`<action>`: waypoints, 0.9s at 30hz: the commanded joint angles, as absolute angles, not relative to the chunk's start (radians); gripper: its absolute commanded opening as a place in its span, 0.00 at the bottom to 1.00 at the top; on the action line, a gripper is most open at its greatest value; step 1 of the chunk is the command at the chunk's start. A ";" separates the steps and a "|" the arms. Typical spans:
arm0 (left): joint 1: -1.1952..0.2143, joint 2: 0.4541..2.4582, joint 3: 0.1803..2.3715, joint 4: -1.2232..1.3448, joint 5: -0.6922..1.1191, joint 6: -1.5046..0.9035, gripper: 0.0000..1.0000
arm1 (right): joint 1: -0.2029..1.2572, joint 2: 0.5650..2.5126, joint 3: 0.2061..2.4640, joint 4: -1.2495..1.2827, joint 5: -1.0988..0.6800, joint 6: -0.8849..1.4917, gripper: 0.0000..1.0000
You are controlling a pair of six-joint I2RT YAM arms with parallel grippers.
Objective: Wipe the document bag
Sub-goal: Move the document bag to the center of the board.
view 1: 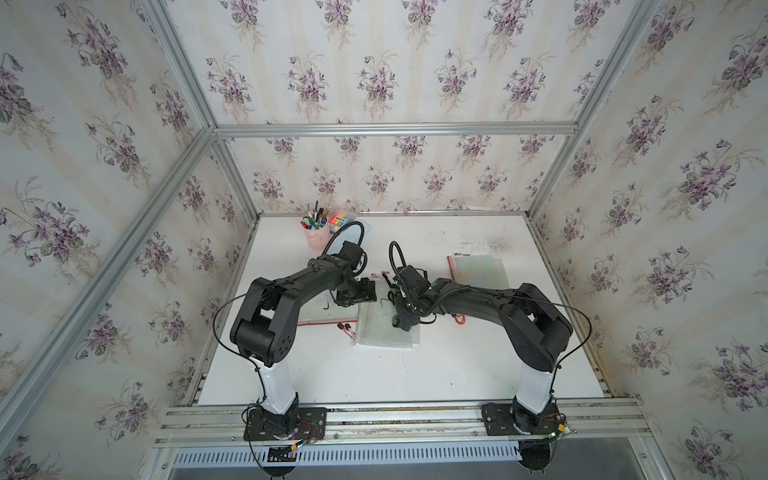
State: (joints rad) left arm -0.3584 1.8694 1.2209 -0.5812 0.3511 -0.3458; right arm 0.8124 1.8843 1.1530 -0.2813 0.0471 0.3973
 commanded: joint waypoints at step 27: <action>-0.334 1.832 1.250 -0.559 0.498 -0.310 0.41 | 0.799 1.990 1.178 -0.205 -0.078 0.448 0.17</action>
State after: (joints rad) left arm -0.3344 1.8244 1.2407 -0.5438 0.4740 -0.3431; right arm 0.7998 1.9709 1.1873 -0.1246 -0.0452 0.4446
